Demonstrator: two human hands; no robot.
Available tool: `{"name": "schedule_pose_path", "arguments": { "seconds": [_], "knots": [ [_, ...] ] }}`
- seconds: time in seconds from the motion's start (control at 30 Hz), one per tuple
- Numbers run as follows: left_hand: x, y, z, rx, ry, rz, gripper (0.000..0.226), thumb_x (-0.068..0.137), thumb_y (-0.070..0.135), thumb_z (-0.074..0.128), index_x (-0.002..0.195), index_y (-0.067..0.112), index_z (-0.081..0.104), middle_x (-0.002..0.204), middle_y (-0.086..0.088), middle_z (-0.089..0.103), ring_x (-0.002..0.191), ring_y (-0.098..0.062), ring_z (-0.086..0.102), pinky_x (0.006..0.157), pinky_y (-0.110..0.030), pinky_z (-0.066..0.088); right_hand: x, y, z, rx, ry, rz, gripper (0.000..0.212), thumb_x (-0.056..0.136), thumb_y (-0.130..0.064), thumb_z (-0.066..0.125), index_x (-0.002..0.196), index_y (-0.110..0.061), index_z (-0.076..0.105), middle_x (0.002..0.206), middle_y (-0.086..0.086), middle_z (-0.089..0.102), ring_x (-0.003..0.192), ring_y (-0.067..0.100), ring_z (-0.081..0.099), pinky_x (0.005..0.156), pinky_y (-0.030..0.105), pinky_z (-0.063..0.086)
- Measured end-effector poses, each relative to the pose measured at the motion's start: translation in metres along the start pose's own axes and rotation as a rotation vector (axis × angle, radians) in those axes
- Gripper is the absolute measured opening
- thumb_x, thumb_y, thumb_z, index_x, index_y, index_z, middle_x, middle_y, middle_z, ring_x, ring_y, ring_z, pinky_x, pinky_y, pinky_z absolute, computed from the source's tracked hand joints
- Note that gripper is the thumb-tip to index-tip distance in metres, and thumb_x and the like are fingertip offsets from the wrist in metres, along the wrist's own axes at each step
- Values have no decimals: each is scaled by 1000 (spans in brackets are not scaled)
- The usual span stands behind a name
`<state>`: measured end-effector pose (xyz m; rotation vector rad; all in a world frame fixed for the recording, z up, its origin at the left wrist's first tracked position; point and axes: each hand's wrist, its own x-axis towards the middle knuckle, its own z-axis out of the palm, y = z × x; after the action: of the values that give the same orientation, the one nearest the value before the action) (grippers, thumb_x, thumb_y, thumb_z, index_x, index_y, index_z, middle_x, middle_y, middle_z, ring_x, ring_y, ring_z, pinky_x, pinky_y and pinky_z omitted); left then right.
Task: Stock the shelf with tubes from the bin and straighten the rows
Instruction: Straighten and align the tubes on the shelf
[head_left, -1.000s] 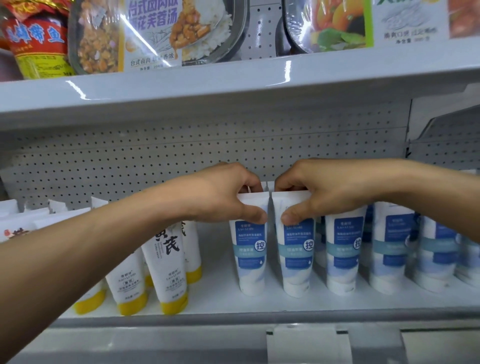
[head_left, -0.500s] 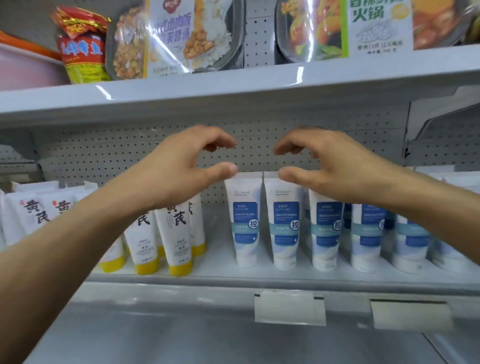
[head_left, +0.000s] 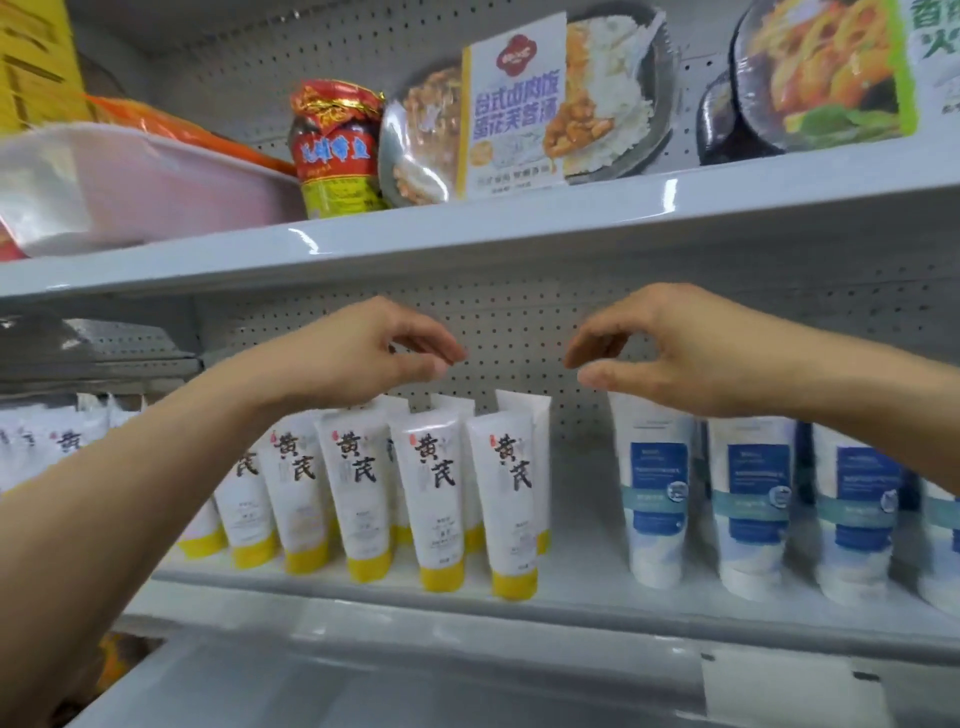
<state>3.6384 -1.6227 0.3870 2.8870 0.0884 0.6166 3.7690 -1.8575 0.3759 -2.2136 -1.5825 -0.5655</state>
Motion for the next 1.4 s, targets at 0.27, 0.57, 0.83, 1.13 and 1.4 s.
{"name": "schedule_pose_path", "arguments": {
  "seconds": [0.27, 0.57, 0.83, 1.13, 1.4],
  "knots": [
    [56, -58, 0, 24, -345, 168, 32, 92, 8, 62, 117, 27, 68, 118, 12, 68, 107, 5, 61, 91, -4, 43, 77, -15, 31, -29, -317, 184, 23, 90, -42, 60, 103, -29, 73, 99, -20, 72, 94, 1, 65, 93, 32, 52],
    [79, -64, 31, -38, -491, 340, 28, 82, 23, 76, 109, 18, 74, 102, 10, 75, 90, -3, 70, 87, -24, 55, 99, -24, 45, -68, -556, 332, 25, 84, -39, 71, 97, -18, 76, 91, -10, 76, 88, 7, 71, 90, 29, 55],
    [87, -64, 47, 91, -356, 258, 25, 86, 35, 71, 100, 15, 75, 95, 3, 76, 82, -14, 71, 78, -36, 60, 103, -11, 50, -76, -513, 329, 18, 82, -29, 74, 94, -16, 76, 90, -6, 77, 82, 8, 72, 85, 33, 58],
    [93, -60, 49, 63, -371, 221, 19, 84, 33, 73, 98, 20, 76, 93, 7, 74, 82, -10, 70, 81, -36, 59, 103, 1, 57, -21, -474, 258, 13, 83, -23, 73, 94, -16, 76, 91, -3, 77, 85, 13, 72, 84, 41, 58],
    [94, -63, 50, 37, -372, 195, 19, 85, 36, 71, 97, 22, 75, 91, 9, 75, 82, -10, 70, 82, -36, 59, 103, 4, 58, -13, -486, 268, 15, 85, -24, 71, 96, -16, 75, 94, -1, 76, 88, 16, 72, 85, 42, 58]
  ]
}}
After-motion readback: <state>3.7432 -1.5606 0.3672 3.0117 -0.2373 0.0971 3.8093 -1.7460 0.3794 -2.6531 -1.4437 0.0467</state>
